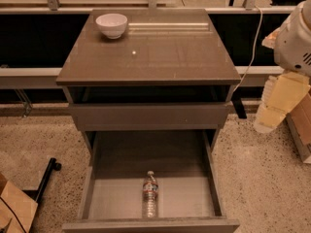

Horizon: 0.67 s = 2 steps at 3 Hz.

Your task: Pick water bottle from middle drawer and place on counter

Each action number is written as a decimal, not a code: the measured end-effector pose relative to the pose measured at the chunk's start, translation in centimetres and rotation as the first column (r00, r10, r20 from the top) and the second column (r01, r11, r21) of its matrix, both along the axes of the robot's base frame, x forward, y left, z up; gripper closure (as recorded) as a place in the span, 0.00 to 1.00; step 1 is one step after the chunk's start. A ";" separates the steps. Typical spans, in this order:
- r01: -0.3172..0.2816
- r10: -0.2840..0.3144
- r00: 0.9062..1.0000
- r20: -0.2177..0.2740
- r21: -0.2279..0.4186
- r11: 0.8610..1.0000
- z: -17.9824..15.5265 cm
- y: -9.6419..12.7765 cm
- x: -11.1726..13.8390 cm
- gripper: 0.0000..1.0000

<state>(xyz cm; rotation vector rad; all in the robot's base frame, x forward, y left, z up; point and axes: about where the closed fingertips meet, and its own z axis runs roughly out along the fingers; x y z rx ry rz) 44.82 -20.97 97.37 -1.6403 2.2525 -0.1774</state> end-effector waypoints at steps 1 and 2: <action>0.089 -0.088 0.996 -0.015 0.030 0.996 -0.9 -0.1 0.8 0.00; 0.232 -0.227 0.971 -0.068 0.068 0.970 -4.2 0.5 2.9 0.00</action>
Offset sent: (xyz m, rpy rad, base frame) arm 0.0574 0.0124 -0.0896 0.1455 0.1381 -0.4555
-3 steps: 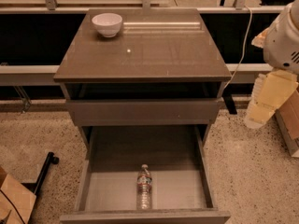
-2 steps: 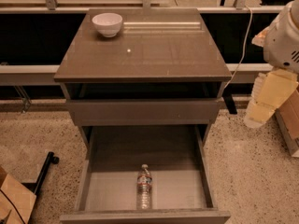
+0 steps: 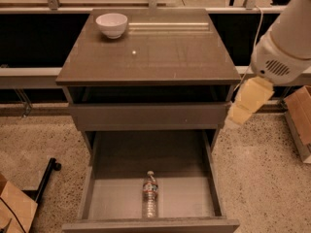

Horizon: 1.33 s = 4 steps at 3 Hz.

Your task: Pick water bottle from middle drawer and place on counter

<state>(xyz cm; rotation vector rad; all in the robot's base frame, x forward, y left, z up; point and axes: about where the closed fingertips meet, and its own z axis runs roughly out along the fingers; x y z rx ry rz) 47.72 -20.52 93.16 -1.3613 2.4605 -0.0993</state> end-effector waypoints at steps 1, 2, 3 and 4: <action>0.124 -0.121 0.990 -0.069 0.031 0.992 -4.6 0.4 2.1 0.00; 0.160 -0.158 0.985 -0.073 0.027 0.987 -4.8 0.4 2.2 0.00; 0.183 -0.184 0.982 -0.050 -0.032 0.983 -4.4 0.1 2.1 0.00; 0.258 -0.260 0.960 -0.105 -0.034 0.966 -9.1 0.5 2.4 0.00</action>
Offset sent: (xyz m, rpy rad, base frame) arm 0.0188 0.0037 -0.0404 0.0313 0.0587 -0.1099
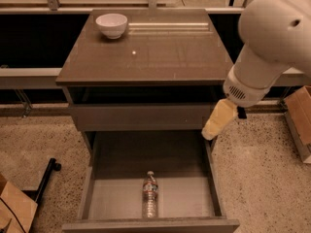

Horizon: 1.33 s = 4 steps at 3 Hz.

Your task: Pick water bottle from middle drawer and place on counter

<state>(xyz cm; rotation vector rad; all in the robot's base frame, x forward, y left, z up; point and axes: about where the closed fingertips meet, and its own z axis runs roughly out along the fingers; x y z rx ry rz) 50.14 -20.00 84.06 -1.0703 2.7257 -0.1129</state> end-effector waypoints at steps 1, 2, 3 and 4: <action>0.121 -0.118 0.988 -0.098 0.027 0.992 -8.1 0.3 0.5 0.00; 0.199 -0.190 0.970 -0.154 0.046 0.979 -12.5 0.6 0.9 0.00; 0.206 -0.196 0.968 -0.159 0.047 0.977 -12.7 0.6 0.9 0.00; 0.221 -0.215 0.961 -0.173 0.022 0.975 -13.2 0.4 0.8 0.00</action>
Offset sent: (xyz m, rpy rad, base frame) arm 0.0155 0.0111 -0.1779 0.0990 0.2157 -0.2913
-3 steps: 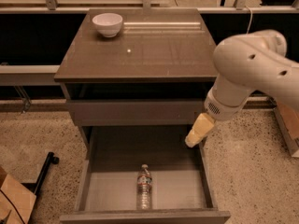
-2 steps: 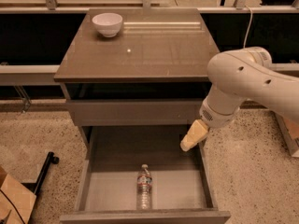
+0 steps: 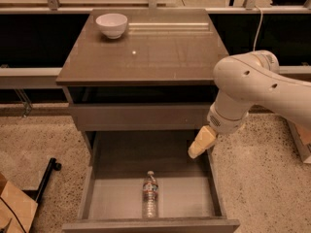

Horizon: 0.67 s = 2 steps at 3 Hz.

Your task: Pick water bottle from middle drawer and place on counter

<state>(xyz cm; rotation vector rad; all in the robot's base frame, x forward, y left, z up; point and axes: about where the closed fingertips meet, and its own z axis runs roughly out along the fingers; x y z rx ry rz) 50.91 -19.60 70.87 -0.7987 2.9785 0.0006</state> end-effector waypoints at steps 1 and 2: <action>0.036 -0.034 0.997 -0.068 0.036 0.999 -3.0 2.6 0.2 0.00; 0.093 -0.082 0.987 -0.141 0.074 0.993 -7.1 5.4 0.7 0.00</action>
Offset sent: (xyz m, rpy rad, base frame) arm 0.0162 0.0890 -0.1202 0.1350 0.2218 -0.1595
